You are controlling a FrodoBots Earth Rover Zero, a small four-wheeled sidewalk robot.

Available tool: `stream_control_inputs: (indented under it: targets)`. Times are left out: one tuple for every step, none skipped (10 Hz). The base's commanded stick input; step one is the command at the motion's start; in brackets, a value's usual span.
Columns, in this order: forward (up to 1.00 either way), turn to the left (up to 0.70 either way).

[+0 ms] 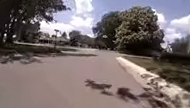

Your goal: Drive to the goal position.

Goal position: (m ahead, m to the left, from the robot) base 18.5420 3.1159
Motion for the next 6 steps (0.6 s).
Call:
stream_control_inputs:
  targets:
    - [0.70,0.00]
    - [0.70,0.00]
    - [0.70,0.00]
    - [0.70,0.00]
    - [0.70,0.00]
    - [0.70,0.00]
